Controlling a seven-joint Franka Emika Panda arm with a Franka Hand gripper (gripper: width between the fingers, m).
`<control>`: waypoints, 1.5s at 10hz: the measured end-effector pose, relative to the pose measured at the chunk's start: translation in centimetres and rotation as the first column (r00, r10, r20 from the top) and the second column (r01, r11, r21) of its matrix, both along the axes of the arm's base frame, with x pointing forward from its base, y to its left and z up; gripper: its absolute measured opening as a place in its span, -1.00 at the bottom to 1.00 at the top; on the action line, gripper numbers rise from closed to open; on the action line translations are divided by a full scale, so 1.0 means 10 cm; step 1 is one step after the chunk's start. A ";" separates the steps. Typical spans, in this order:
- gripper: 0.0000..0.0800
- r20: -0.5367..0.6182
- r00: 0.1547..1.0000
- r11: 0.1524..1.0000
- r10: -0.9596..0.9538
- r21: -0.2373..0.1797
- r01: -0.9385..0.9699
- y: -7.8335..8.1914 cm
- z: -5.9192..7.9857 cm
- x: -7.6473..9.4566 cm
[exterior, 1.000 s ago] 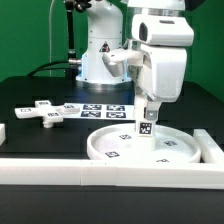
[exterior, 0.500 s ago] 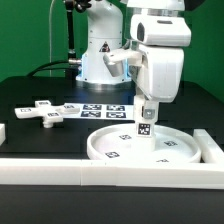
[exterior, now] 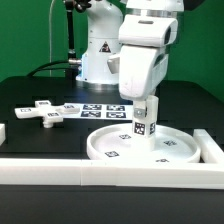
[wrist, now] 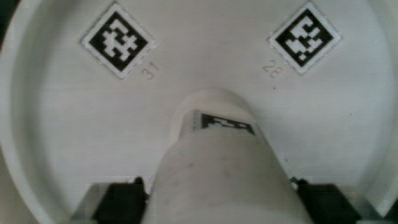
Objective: Assemble round table
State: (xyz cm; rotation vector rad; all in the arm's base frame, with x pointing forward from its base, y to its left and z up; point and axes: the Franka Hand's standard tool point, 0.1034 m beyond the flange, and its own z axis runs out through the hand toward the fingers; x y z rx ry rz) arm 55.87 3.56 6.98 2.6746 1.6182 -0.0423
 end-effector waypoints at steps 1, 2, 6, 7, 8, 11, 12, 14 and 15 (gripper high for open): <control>0.02 0.002 0.992 0.992 -0.122 0.005 0.122 0.01 0.00 -0.01; 0.02 0.003 0.979 0.979 -0.205 0.008 0.205 0.01 0.00 -0.01; 0.02 0.009 0.868 0.868 -0.497 0.011 0.497 0.03 0.00 -0.01; 0.02 0.009 0.854 0.854 -0.521 0.011 0.521 0.03 0.00 -0.01; 0.02 0.007 0.798 0.798 -0.603 0.014 0.603 0.03 0.00 -0.01; 0.02 -0.006 0.592 0.592 -0.806 0.023 0.805 0.02 0.00 -0.01; 0.02 -0.008 0.517 0.517 -0.856 0.022 0.856 0.02 -0.01 -0.01; 0.02 -0.026 0.291 0.291 -0.956 0.020 0.957 0.02 -0.01 -0.02; 0.02 -0.034 0.184 0.184 -0.982 0.017 0.983 0.01 -0.01 -0.02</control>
Offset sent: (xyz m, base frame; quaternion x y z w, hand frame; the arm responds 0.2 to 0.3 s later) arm -0.0093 0.0064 -0.0004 -0.0130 0.0015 0.2508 0.9680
